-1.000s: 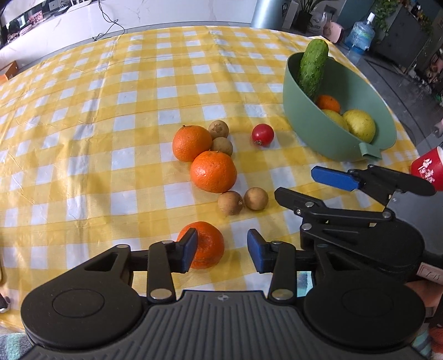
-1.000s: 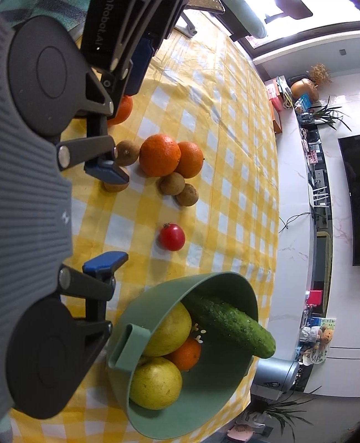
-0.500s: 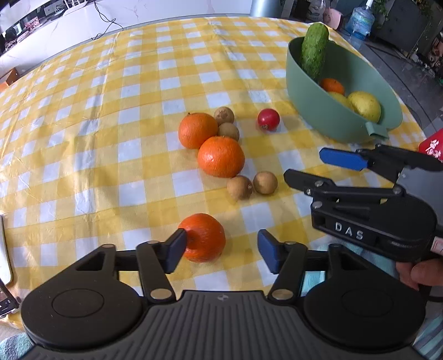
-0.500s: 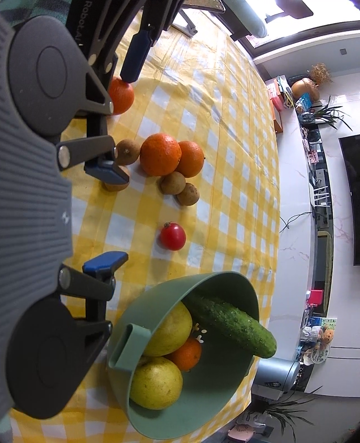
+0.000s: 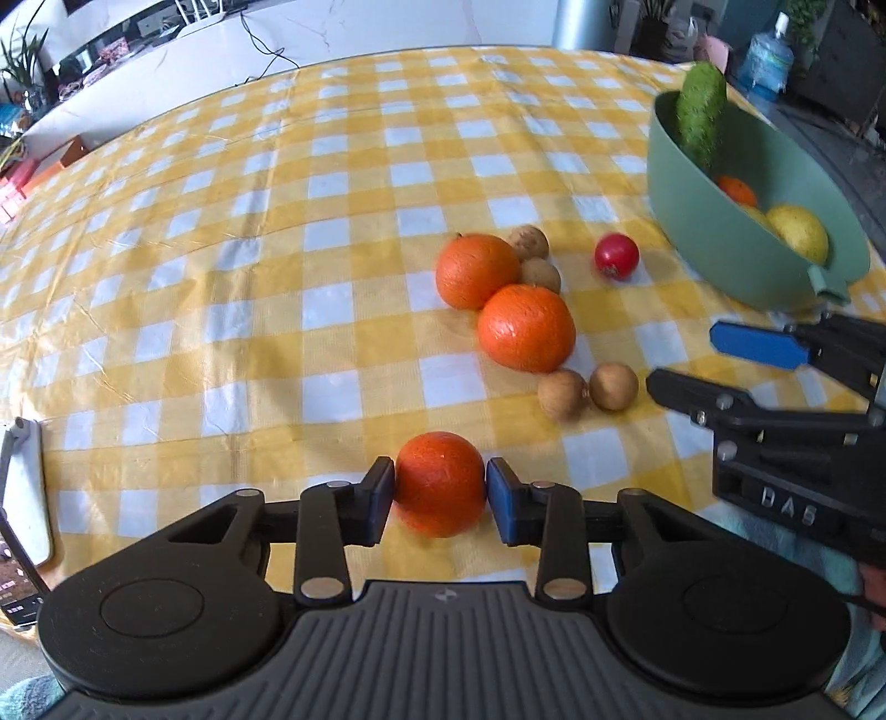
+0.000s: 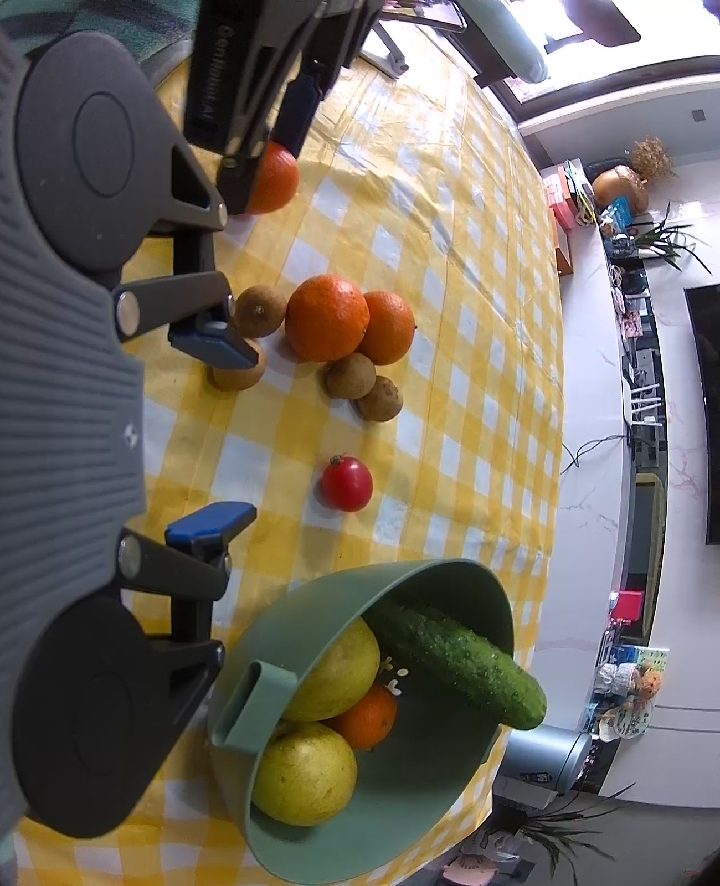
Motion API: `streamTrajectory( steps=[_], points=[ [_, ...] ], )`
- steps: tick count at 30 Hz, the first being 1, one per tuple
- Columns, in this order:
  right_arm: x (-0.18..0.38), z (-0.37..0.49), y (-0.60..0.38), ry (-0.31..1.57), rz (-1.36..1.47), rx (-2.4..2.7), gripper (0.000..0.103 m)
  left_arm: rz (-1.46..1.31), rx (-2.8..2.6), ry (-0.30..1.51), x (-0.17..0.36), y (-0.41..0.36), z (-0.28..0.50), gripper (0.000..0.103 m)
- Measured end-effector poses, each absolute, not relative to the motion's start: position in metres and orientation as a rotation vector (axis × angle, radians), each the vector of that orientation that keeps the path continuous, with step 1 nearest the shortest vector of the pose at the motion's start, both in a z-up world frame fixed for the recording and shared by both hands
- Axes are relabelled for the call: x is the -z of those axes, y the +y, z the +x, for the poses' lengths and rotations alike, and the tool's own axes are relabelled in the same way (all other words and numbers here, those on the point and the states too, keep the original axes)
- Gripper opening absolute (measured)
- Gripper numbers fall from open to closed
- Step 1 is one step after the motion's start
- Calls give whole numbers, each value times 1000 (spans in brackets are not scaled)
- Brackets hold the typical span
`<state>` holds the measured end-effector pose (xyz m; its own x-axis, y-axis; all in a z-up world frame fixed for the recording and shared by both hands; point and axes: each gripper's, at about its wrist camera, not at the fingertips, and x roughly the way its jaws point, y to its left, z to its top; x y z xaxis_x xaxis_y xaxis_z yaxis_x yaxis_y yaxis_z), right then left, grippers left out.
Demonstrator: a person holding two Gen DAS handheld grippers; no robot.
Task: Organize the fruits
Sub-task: 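Grasp the orange with the left tool while the right tool grasps the kiwi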
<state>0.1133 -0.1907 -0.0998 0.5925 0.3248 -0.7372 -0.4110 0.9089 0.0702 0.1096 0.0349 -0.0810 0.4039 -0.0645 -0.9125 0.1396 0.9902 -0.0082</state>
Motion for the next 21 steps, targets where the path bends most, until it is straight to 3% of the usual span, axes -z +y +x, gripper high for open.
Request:
streamTrajectory(
  steps=[7,14,21],
  points=[
    [102,111,-181,836,-159,-480,33,47,158,1160,82,41,110,42],
    [104,114,-174,850,-147,-556,29,107,157,1208,91,37,109,50],
    [110,123,-167,896,-141,-565,24,109,150,1196,93,37,109,45]
  ],
)
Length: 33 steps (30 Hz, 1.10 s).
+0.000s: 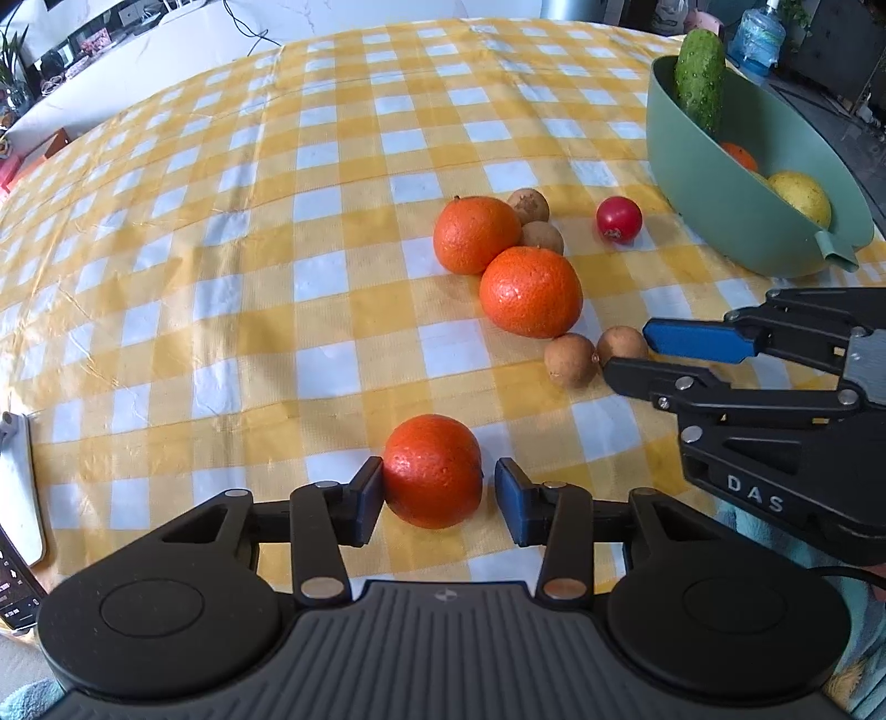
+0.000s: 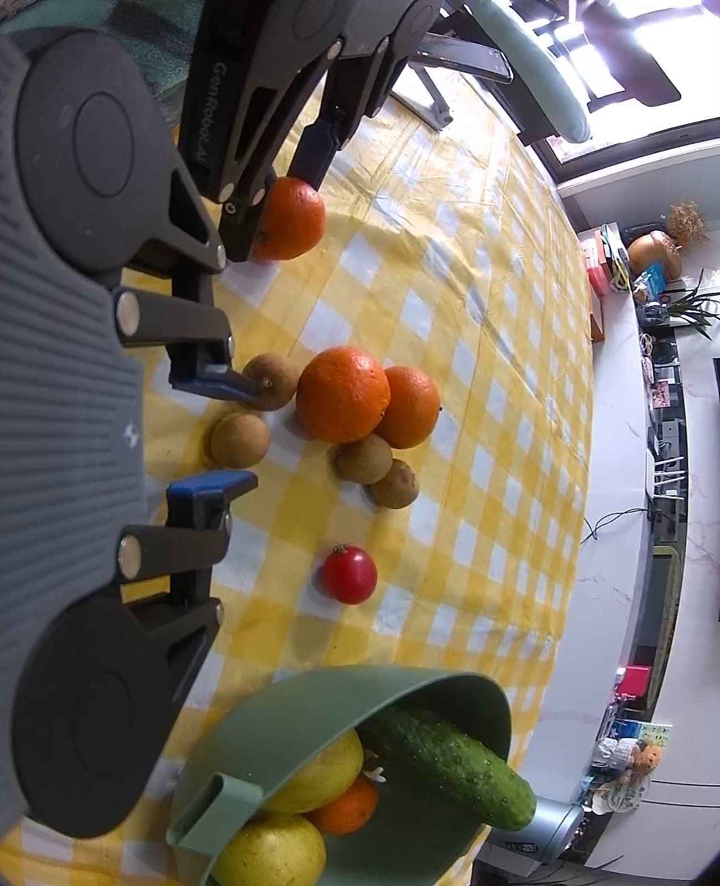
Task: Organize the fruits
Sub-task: 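Grasp the orange with the left tool while the right tool grasps the kiwi, then carry the orange and kiwi over the colander with both tools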
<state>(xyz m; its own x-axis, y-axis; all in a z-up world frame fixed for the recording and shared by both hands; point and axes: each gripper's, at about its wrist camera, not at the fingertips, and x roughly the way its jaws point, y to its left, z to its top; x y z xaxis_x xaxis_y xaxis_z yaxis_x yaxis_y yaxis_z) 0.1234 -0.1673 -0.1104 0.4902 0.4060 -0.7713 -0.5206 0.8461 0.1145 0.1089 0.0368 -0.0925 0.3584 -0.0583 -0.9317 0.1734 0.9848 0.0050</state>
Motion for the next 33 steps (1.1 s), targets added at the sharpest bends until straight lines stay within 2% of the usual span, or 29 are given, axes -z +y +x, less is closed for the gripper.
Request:
streamTrajectory(
  steps=[1,5,9,17,33],
  points=[
    [111,124,-166,903,-141,-565,24,105,142,1195,92,38,110,42],
    [114,128,-164,920,-142,-559,23,64,146,1187,92,44,111,42],
    [117,130,-163,941,-146,-551,19,36,149,1179,91,45,112,41],
    [113,127,-167,923,-130,-552,18,-33,164,1134,84,42,111,41],
    [92,106,-186,788,-90,-498,18,-126,216,977,48,38,102,41]
  ],
)
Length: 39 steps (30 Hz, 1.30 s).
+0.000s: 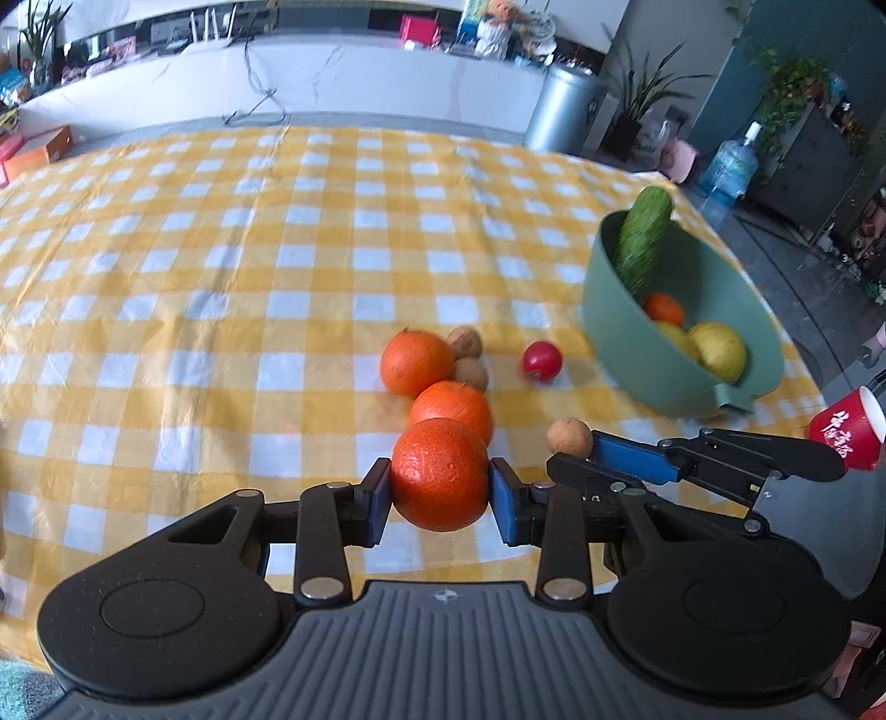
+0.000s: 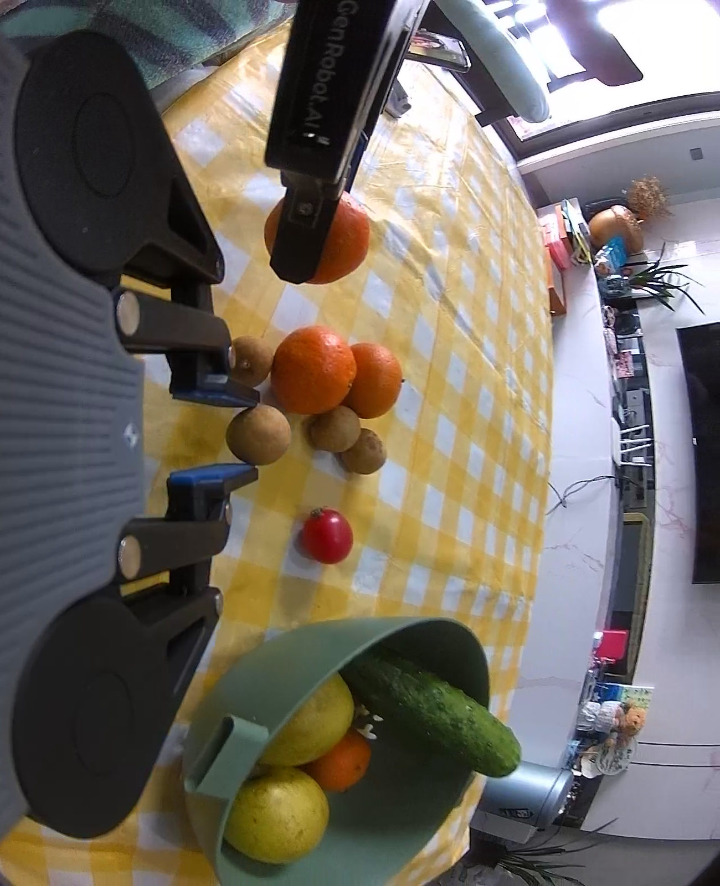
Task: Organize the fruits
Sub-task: 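Carry the orange and kiwi over the colander with both tools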
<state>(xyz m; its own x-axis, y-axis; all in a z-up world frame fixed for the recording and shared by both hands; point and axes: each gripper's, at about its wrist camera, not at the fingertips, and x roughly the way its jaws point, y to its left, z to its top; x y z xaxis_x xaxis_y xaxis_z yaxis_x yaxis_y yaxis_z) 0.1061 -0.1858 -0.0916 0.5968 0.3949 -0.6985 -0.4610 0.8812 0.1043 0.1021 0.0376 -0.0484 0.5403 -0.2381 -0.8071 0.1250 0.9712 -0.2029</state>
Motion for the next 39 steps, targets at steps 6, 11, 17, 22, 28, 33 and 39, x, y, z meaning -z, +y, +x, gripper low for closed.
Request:
streamTrajectory(
  steps=[6,11,17,22,28,33,39],
  points=[
    [77,91,-197,702,-84,-468,18,-119,253,929,33,25,96,41],
    [60,81,-217,640,-66,-412,18,-129,305,895,20,9,95,41],
    [40,79,-250,610,-34,-305,18,-135,386,863,5,-17,103,41],
    [28,84,-277,576,-61,-216,18,-135,435,844,-2,-43,120,41],
    [29,104,-305,608,-24,-153,18,-115,468,864,1,-80,147,41],
    [40,126,-316,678,31,-130,18,-104,479,876,5,-102,168,41],
    [48,150,-321,683,25,-74,18,-113,476,915,17,-111,192,41]
  ],
)
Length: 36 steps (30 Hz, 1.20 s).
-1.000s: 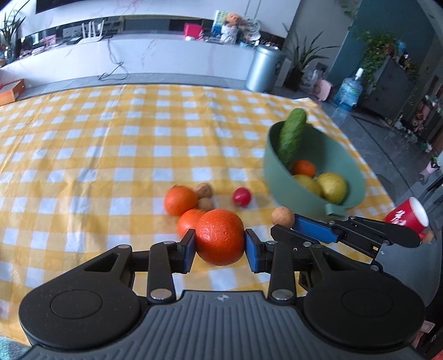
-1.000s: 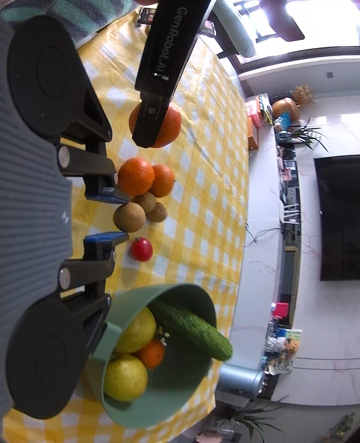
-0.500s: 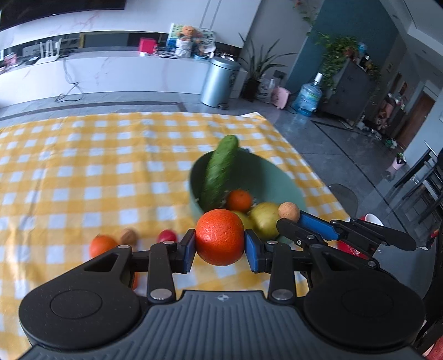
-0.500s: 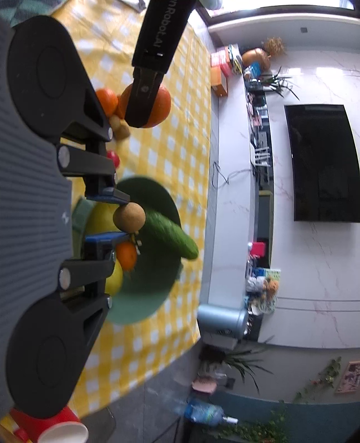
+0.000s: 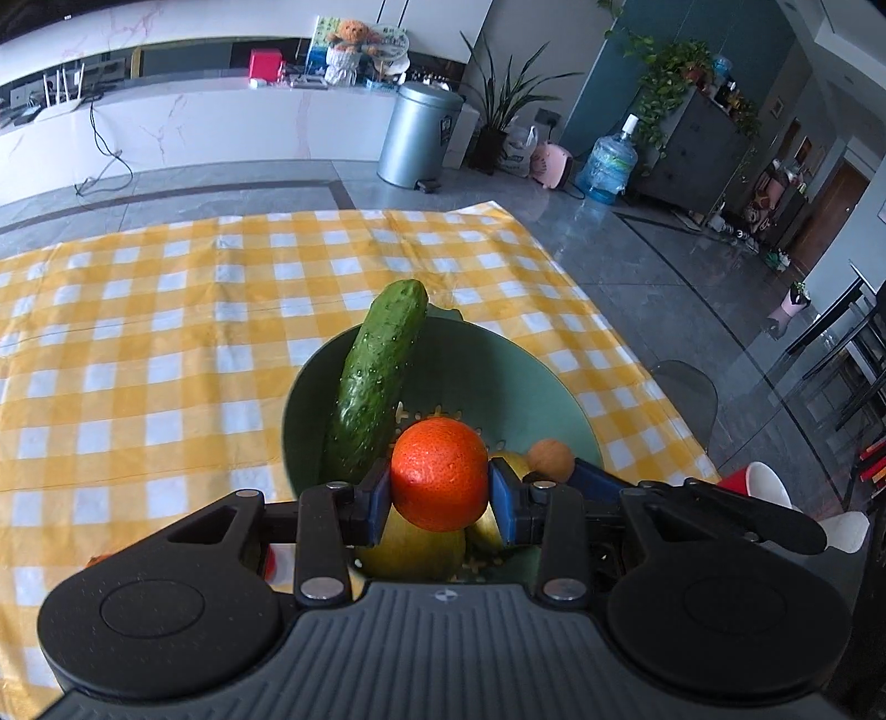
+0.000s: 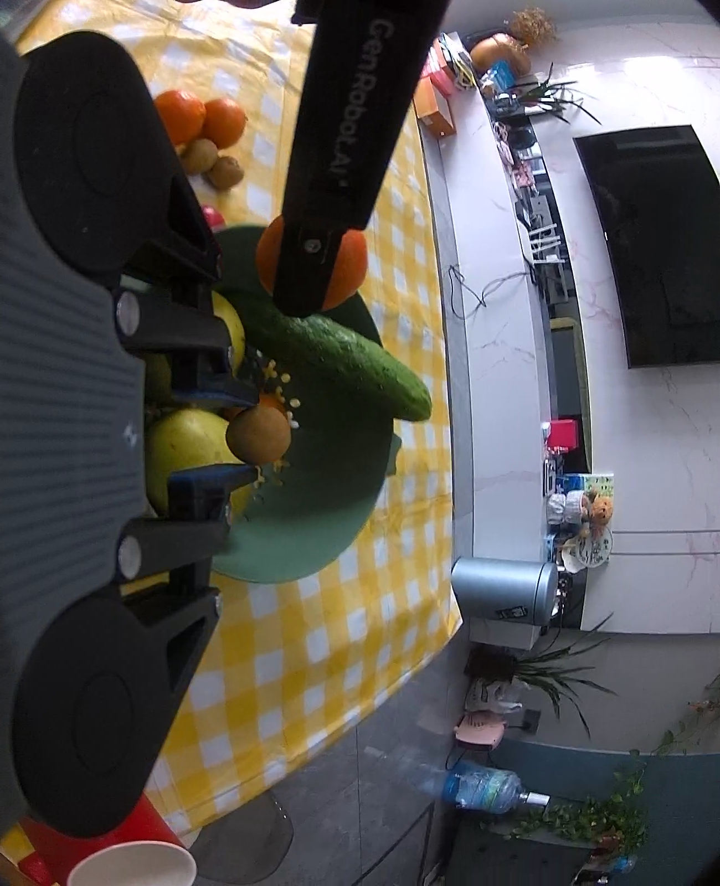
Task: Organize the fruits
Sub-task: 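Carry the orange and kiwi over the colander with both tools, then open both tools to release the orange and kiwi into the colander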
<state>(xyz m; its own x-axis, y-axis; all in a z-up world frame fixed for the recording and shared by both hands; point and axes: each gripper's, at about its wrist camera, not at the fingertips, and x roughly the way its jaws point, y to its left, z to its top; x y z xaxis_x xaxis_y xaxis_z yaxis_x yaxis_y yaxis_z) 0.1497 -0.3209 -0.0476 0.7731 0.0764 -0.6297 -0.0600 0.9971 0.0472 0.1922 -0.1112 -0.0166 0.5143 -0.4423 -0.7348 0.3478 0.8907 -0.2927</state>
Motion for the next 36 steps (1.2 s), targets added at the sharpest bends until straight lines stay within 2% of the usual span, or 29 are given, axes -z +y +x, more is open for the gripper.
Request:
streamTrajectory(
  steps=[13,31,36],
  points=[
    [68,180,-332,756,118,-65,18,-138,484,962,41,-127,220,41],
    [70,180,-331,741,123,-88,23,-142,461,1010,61,-137,225,41],
    [70,179,-331,740,120,-90,23,-138,443,1013,60,-139,223,44]
  ],
)
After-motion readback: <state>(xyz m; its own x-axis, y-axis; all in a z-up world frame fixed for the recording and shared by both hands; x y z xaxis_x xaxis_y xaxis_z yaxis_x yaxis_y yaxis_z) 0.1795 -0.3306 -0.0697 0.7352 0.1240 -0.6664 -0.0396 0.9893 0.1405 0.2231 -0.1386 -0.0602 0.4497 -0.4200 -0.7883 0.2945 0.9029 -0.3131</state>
